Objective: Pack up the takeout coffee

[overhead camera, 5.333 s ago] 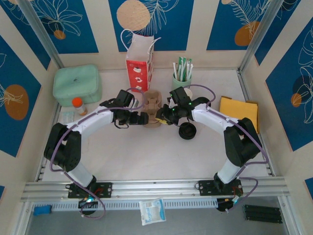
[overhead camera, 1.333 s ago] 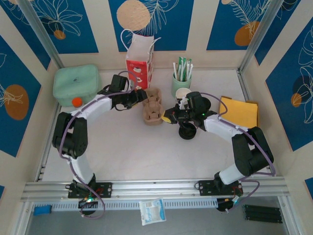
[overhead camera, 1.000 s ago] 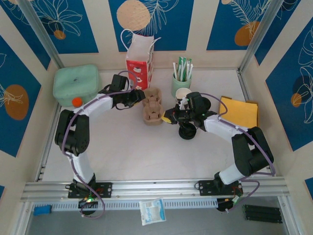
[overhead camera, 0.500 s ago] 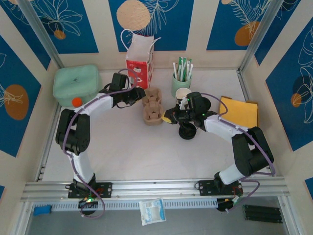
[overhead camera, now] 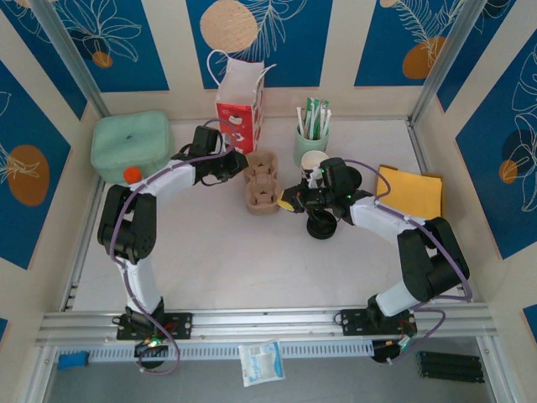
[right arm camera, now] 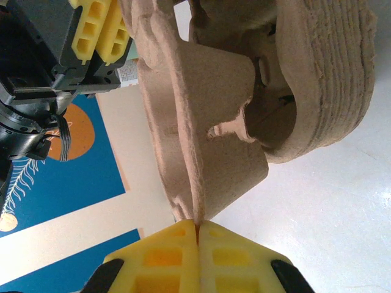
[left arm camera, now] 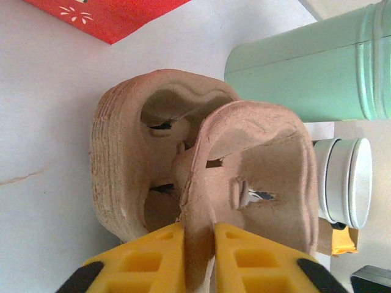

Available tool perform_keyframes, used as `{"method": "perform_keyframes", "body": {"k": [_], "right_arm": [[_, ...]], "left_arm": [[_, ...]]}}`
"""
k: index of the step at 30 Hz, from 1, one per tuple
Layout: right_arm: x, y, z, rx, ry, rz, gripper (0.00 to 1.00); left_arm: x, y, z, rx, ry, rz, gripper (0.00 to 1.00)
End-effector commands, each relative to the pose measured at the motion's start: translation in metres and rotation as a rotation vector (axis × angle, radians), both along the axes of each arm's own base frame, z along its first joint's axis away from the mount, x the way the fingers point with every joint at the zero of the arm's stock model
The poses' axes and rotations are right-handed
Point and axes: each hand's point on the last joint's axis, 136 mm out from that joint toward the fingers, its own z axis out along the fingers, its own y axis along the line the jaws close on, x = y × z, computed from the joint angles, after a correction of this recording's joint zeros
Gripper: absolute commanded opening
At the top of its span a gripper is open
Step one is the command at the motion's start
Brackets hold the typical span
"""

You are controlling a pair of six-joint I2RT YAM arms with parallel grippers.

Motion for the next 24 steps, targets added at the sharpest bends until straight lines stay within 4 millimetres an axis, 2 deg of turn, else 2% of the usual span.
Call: {"method": "perform_keyframes", "body": {"k": [1, 8, 12, 18, 21, 24], "right_arm": [[-0.004, -0.001, -0.006, 0.001, 0.025, 0.011, 0.0], [-0.004, -0.003, 0.001, -0.013, 0.007, 0.016, 0.01], [-0.005, -0.008, 0.015, -0.052, -0.034, 0.019, 0.16], [-0.009, -0.022, 0.034, -0.161, -0.075, 0.003, 0.44], [-0.009, -0.029, 0.043, -0.218, -0.095, -0.011, 0.52], [-0.008, -0.033, 0.052, -0.281, -0.119, -0.013, 0.55]], "left_arm": [[0.008, -0.001, 0.008, -0.023, -0.022, -0.009, 0.14], [0.004, -0.001, 0.024, -0.039, -0.05, -0.018, 0.01], [-0.001, 0.0, 0.04, -0.052, -0.077, -0.022, 0.0], [-0.013, 0.002, 0.066, -0.087, -0.12, -0.023, 0.0], [-0.021, 0.004, 0.078, -0.11, -0.141, -0.021, 0.0], [-0.028, 0.004, 0.089, -0.135, -0.161, -0.018, 0.0]]}}
